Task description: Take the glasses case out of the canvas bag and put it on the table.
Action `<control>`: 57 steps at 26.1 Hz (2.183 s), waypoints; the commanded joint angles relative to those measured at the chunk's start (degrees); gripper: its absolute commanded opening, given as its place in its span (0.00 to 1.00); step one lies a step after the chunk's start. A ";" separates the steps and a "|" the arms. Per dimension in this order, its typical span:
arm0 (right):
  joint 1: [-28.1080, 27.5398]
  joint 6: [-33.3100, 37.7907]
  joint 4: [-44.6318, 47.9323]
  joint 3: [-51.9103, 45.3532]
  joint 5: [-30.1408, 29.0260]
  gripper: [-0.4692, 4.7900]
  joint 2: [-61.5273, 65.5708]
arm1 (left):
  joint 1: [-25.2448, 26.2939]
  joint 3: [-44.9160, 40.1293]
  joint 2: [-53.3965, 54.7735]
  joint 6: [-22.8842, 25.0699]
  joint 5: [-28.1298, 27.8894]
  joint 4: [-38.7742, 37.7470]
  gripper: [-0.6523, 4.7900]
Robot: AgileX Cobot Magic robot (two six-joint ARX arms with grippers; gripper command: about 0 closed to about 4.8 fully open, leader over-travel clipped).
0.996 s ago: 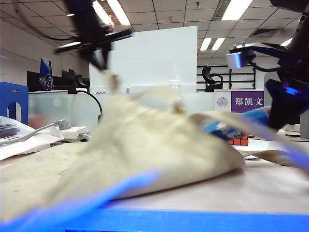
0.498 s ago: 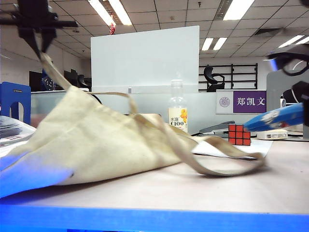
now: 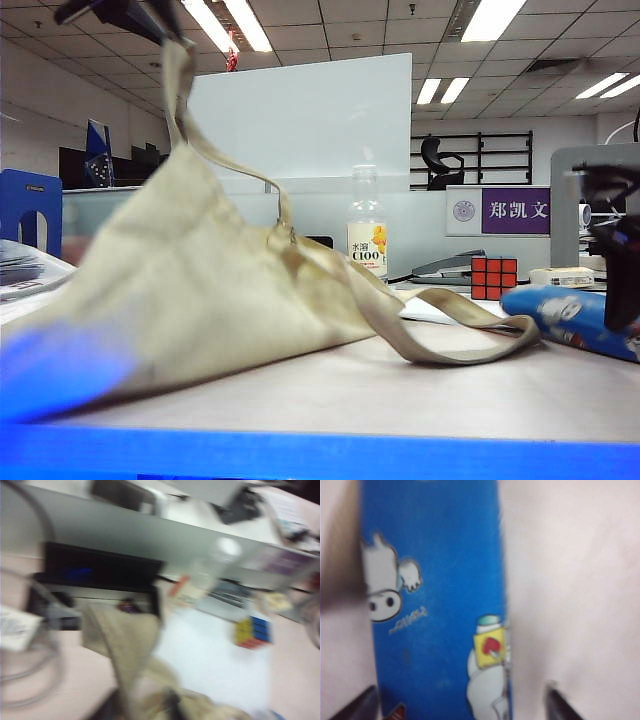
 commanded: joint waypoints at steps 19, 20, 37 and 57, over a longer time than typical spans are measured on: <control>-2.47 26.69 12.76 0.20 -6.91 0.08 -47.47 | -6.49 0.04 -13.97 6.69 -24.46 19.54 0.11; -2.97 27.28 12.50 0.15 -3.54 0.08 -50.51 | -5.62 0.02 -14.88 6.49 -25.42 20.44 0.11; -1.79 30.03 -10.19 -10.80 6.05 0.08 -76.96 | 16.98 -31.52 -63.60 12.33 -16.74 12.02 0.11; -1.20 33.27 19.91 -40.39 7.43 0.08 -77.05 | 16.96 -107.84 -78.44 7.82 -24.55 58.05 0.11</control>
